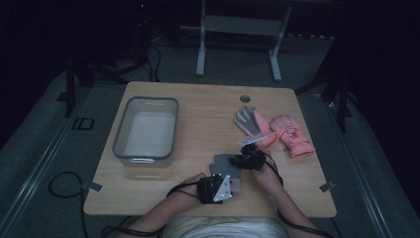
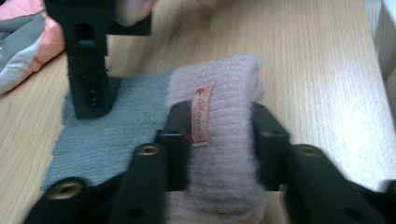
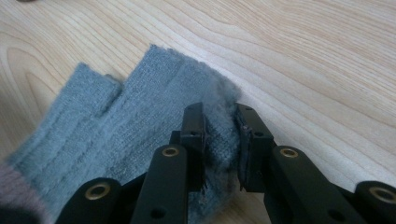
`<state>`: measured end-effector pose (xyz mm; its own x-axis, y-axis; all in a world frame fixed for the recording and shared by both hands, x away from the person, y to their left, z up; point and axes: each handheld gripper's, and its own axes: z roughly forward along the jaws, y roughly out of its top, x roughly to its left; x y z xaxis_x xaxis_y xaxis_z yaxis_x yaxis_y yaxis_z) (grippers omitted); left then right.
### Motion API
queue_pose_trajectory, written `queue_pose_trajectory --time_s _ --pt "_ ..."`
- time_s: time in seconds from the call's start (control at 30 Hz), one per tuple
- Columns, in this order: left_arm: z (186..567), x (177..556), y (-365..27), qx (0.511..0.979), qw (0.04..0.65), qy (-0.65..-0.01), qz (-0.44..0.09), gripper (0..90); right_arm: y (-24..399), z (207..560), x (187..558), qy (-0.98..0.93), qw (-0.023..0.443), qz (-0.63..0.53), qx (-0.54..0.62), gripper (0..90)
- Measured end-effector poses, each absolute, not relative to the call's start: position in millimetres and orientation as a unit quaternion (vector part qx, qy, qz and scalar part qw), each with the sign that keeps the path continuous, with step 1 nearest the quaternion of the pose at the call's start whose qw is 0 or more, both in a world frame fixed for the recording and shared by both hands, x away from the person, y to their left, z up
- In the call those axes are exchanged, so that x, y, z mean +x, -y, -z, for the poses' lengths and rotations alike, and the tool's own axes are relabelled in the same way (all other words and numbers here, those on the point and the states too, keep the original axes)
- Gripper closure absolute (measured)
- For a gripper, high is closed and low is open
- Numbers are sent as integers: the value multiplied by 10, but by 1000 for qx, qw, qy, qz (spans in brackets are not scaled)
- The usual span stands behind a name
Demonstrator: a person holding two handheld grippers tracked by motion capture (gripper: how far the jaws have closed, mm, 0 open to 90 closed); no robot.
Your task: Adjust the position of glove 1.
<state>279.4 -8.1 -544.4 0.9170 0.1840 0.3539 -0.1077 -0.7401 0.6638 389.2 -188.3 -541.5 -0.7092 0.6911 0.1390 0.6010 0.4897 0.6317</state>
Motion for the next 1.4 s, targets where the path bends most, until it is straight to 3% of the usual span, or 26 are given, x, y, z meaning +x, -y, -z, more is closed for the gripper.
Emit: queue_pose_trajectory --time_s 0.37,0.7,1.4 --pt "5228 2952 -57 909 381 -57 -160 714 1864 5129 3888 -849 52 -377 367 767" --pt "4868 3069 -213 914 360 -51 -178 715 1703 4714 3931 -846 66 -410 334 767" --pt "4368 3207 -737 918 334 -68 -204 715 1160 4182 4137 -848 80 -439 288 766"
